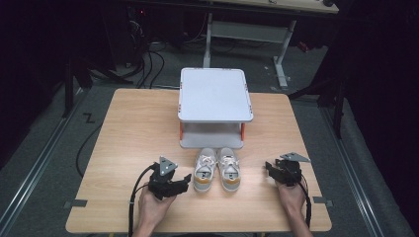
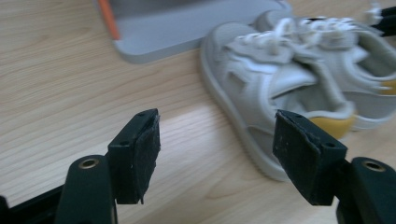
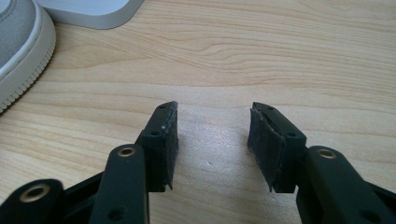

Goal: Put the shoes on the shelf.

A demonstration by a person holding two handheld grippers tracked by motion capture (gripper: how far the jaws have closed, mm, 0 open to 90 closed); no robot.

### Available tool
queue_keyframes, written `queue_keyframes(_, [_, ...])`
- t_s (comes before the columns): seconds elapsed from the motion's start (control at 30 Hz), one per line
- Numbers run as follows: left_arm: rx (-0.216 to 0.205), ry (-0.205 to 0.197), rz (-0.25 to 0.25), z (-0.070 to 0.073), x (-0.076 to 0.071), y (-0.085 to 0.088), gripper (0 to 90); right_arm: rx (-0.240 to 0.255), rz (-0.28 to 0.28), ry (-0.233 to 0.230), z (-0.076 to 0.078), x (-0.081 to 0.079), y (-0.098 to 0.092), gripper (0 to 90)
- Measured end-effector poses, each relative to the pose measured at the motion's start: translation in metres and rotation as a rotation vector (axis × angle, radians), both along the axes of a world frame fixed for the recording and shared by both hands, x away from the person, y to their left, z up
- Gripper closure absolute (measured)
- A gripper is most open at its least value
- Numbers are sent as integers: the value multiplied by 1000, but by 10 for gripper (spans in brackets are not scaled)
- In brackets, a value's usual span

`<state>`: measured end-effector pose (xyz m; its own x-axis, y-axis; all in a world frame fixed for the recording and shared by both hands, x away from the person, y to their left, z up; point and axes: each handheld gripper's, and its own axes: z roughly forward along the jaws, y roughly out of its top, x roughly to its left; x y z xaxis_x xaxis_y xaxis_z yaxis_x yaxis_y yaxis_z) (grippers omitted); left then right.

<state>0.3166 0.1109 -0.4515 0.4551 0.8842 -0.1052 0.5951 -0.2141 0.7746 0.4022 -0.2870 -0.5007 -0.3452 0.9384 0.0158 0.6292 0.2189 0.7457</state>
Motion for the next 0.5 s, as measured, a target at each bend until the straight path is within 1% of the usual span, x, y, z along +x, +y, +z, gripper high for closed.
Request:
queue_keyframes(0.03, [1, 2, -19, 3, -1, -5, 320, -4, 5, -2, 0, 0, 0, 516])
queue_keyframes(0.07, [-2, 0, -26, 6, -2, -8, 320, -15, 6, -2, 0, 0, 1, 514])
queue_keyframes(0.17, [-34, -1, -56, 15, -5, -19, 321, -34, 7, -6, 0, -1, 3, 511])
queue_keyframes(0.23, [-43, -4, -85, 21, -6, -31, 321, -31, 7, -5, 0, -1, 3, 509])
queue_keyframes(0.33, [-33, -5, -105, 24, -5, -46, 320, -23, 7, -5, 0, -1, 2, 509])
queue_keyframes(0.43, [-28, 21, -111, 22, 0, -59, 332, -22, 4, -4, 0, -1, 2, 509])
queue_keyframes(0.5, [-13, 41, -108, 19, 4, -66, 339, -22, 4, -4, 0, -1, 2, 509])
